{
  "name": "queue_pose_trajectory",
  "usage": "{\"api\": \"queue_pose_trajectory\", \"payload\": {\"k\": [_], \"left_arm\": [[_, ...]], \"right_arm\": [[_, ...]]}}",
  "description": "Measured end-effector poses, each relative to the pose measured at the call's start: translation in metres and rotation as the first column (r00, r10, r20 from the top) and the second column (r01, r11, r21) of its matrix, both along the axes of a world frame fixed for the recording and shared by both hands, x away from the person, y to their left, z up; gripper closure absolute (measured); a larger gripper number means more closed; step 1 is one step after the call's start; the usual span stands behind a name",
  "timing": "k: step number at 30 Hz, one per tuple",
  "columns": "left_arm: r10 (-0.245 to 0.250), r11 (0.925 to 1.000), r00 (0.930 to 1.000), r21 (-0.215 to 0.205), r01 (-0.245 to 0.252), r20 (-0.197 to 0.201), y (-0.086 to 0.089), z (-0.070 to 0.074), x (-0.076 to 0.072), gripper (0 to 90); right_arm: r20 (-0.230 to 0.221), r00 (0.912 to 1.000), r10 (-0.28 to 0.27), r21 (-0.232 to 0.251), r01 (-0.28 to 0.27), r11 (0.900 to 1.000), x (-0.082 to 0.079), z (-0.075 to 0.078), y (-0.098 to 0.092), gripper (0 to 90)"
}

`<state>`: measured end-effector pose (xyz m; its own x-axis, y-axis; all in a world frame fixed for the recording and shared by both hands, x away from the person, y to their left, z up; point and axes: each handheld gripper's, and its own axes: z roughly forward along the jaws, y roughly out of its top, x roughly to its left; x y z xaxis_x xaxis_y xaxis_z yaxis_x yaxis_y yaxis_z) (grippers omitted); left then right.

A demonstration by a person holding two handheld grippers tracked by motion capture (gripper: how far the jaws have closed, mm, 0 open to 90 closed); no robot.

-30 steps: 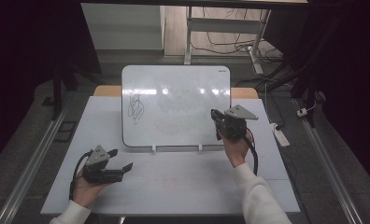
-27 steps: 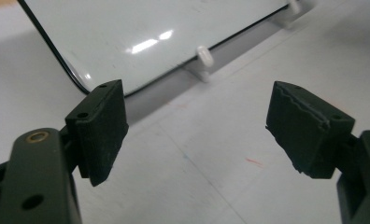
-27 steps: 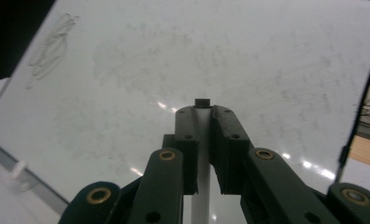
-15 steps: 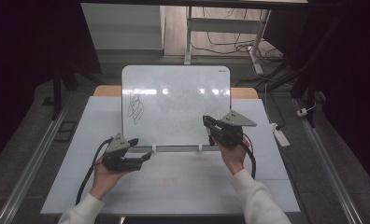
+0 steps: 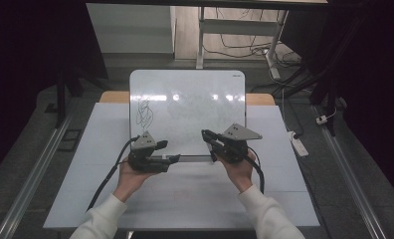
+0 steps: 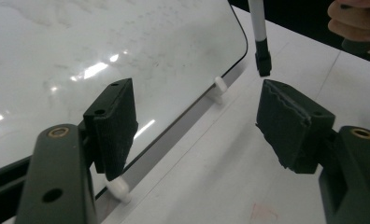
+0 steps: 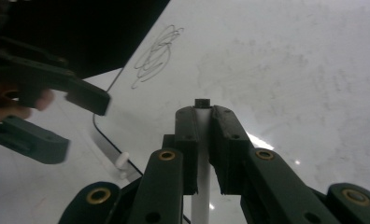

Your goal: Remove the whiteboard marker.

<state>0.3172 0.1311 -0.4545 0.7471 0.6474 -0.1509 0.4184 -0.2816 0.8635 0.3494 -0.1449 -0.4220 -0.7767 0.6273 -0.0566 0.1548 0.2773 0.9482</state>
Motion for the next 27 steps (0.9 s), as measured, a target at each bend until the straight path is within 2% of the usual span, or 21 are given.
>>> {"api": "queue_pose_trajectory", "payload": {"k": [2,3,13,18,27], "left_arm": [[-0.041,0.9984,0.9981,-0.040,0.039,-0.046,-0.003,-0.001,0.006,29.6],[-0.045,0.9980,0.9977,-0.046,0.042,-0.051,-0.004,-0.001,0.008,29.8],[-0.084,0.9950,0.9948,-0.059,0.081,-0.057,-0.019,-0.002,0.015,34.9],[-0.123,0.9912,0.9891,-0.061,0.118,-0.082,-0.031,-0.009,0.017,36.4],[-0.155,0.9857,0.9809,-0.086,0.145,-0.118,-0.043,-0.017,0.020,43.4]], "right_arm": [[0.002,0.9999,0.015,-0.004,-0.015,1.000,-0.002,0.000,0.003,80.2],[0.001,0.9998,0.021,-0.003,-0.021,1.000,-0.002,0.000,0.004,80.2],[-0.002,0.9957,0.093,0.000,-0.093,0.996,-0.009,-0.001,0.016,80.1],[0.006,0.9931,0.117,-0.007,-0.117,0.993,-0.012,-0.002,0.021,80.2],[0.038,0.9883,0.148,-0.037,-0.146,0.989,-0.020,-0.005,0.031,80.2]]}}
